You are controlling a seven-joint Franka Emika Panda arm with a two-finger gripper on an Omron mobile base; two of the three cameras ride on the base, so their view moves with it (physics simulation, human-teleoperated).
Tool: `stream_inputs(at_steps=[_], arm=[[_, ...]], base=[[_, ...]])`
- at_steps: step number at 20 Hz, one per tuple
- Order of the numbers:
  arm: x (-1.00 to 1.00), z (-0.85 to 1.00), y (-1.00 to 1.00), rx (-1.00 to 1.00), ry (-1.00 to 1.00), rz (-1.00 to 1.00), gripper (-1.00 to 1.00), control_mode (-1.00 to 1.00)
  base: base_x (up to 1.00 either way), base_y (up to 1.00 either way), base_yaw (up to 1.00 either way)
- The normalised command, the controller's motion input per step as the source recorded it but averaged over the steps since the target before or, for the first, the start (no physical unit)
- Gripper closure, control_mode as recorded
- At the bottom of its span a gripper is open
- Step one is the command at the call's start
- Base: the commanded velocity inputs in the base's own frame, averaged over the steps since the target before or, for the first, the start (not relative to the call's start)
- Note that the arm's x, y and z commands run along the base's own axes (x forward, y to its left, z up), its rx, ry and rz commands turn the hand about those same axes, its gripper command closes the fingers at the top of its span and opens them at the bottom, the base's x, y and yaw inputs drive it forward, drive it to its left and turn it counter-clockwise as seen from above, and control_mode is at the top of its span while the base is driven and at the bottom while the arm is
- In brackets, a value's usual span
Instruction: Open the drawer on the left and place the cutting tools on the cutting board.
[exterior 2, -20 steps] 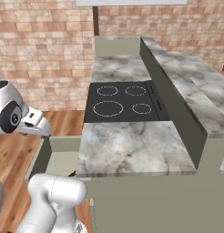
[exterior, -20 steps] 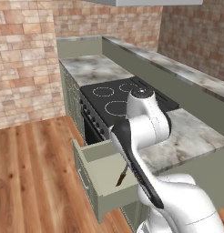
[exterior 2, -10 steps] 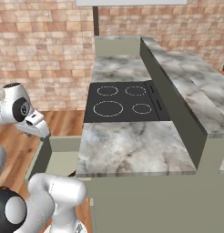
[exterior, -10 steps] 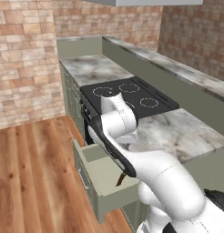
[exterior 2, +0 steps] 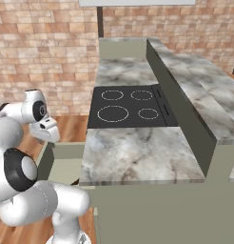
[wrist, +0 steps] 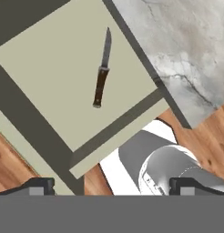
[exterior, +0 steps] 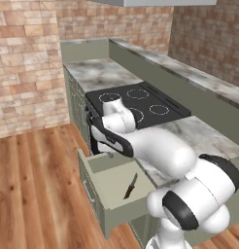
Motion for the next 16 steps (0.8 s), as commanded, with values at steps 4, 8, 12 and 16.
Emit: stream_inputs(at_steps=[4, 8, 12, 16], arm=[[0.00, -0.49, -0.22, 0.00, -0.04, 0.00, -1.00, -1.00], [0.00, -0.48, -0.33, 0.00, -0.06, 0.00, -1.00, -1.00], [0.00, -0.45, -0.27, 0.00, -0.07, 0.00, -1.00, -1.00], [0.00, -0.40, -0.03, 0.00, -0.10, 0.00, -1.00, -1.00]], base=[[0.00, 0.00, 0.00], [0.00, 0.00, 0.00], [0.00, 0.00, 0.00], [0.00, 0.00, 0.00]])
